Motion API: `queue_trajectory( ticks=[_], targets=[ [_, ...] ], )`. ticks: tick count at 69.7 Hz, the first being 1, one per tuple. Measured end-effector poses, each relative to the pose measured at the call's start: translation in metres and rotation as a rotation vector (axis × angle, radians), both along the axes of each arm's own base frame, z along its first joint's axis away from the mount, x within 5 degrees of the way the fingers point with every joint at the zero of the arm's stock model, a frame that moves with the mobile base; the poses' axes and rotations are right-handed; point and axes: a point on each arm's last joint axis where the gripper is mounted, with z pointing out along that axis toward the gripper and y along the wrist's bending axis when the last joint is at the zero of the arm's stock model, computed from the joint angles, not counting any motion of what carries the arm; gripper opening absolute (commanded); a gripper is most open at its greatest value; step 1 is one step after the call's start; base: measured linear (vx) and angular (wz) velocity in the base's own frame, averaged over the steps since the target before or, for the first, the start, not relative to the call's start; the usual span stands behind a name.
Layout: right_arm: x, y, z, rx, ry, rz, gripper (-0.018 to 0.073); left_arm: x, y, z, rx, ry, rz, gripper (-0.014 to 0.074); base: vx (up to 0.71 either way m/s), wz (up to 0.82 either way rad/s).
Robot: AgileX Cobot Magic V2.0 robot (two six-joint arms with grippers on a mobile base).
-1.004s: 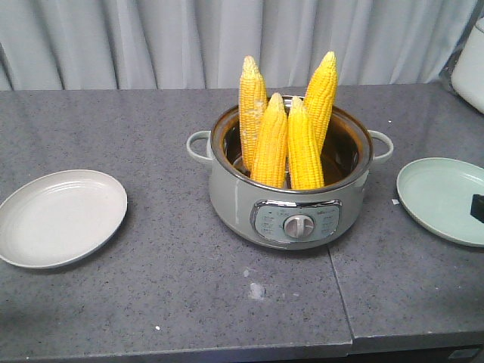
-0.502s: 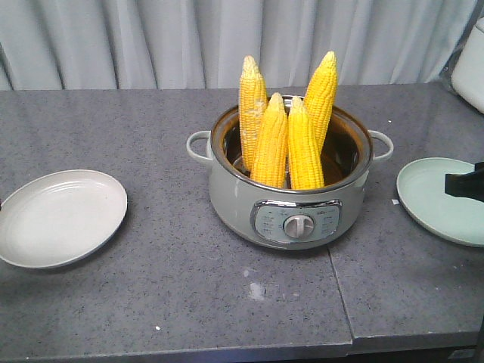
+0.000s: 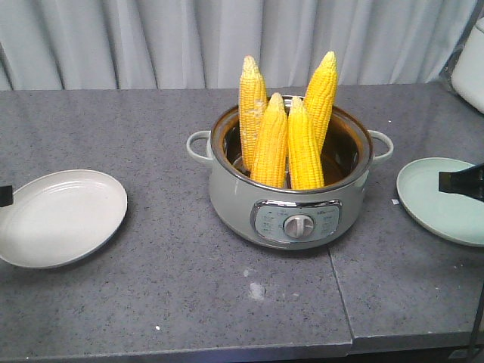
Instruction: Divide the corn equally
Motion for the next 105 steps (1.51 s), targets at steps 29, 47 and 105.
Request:
queue_trajectory(
  ticks=[29,47,105],
  targets=[
    [-0.001,0.001,-0.002,0.023,0.022,-0.004,0.0009,0.000,0.000,0.000,0.000,0.002,0.000,-0.0009,0.00,0.00],
    [-0.002,0.000,-0.002,-0.001,0.035,-0.001,0.0204,0.000,0.000,0.000,0.000,0.005,0.000,-0.0009,0.00,0.00],
    [0.009,0.009,0.034,0.065,0.011,0.072,0.0578,0.000,0.000,0.000,-0.001,0.005,0.000,-0.0009,0.00,0.00]
  ],
)
